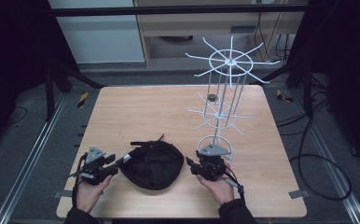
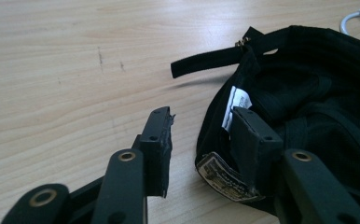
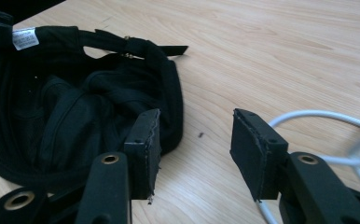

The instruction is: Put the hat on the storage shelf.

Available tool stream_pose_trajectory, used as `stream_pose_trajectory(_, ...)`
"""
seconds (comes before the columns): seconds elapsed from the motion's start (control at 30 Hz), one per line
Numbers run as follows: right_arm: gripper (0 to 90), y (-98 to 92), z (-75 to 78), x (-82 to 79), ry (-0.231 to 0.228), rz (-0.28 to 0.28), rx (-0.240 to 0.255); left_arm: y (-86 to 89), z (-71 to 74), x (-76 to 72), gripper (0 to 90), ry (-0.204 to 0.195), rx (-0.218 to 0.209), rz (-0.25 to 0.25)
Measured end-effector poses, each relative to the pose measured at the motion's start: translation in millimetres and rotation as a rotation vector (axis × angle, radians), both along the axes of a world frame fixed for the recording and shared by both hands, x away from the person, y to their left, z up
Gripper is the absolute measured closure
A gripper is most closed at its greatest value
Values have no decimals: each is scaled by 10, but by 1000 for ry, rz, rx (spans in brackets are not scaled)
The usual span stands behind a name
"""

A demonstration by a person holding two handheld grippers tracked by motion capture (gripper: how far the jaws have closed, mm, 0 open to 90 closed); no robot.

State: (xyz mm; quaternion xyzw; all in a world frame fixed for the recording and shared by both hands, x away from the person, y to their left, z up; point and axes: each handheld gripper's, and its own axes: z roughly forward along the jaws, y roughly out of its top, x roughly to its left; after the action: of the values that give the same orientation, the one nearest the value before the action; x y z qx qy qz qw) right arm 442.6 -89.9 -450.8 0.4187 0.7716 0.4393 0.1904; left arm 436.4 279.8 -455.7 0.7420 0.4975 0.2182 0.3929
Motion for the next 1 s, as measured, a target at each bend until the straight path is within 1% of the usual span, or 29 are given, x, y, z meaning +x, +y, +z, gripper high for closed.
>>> stream_pose_trajectory(0.13, 513, 118, -23, 41, -2, 15, -11, -2, -35, 16, 614, 20, 7, -12)
stream_pose_trajectory(0.17, 513, 156, -30, 54, 0, 17, -13, -2, -46, 19, 624, 25, 11, -17)
stream_pose_trajectory(0.2, 509, 218, -42, 73, 12, 19, -14, -5, -70, 25, 642, 37, 13, -20)
stream_pose_trajectory(0.23, 509, 218, -42, 73, 12, 19, -14, -5, -70, 25, 652, 37, 13, -20)
stream_pose_trajectory(0.27, 501, 289, -61, 96, 14, 24, -19, -11, -90, 29, 660, 46, 17, -20)
stream_pose_trajectory(0.37, 492, 337, -81, 116, 18, 26, -19, -16, -107, 32, 684, 52, 20, -29)
stream_pose_trajectory(0.43, 485, 379, -107, 134, 25, 27, -20, -27, -123, 33, 694, 60, 32, -35)
stream_pose_trajectory(0.5, 481, 412, -135, 148, 30, 28, -34, -39, -138, 32, 710, 65, 47, -39)
stream_pose_trajectory(0.53, 481, 424, -149, 152, 31, 28, -40, -42, -142, 33, 715, 69, 54, -40)
stream_pose_trajectory(0.63, 477, 430, -177, 159, 38, 29, -52, -34, -154, 37, 722, 75, 48, -39)
stream_pose_trajectory(0.8, 469, 391, -189, 165, 63, 16, -43, -24, -176, 41, 736, 93, 50, -37)
stream_pose_trajectory(0.9, 465, 393, -214, 178, 68, 17, -51, -25, -182, 39, 744, 98, 51, -37)
stream_pose_trajectory(1.0, 454, 398, -264, 204, 79, 6, -57, -25, -199, 35, 757, 106, 61, -34)
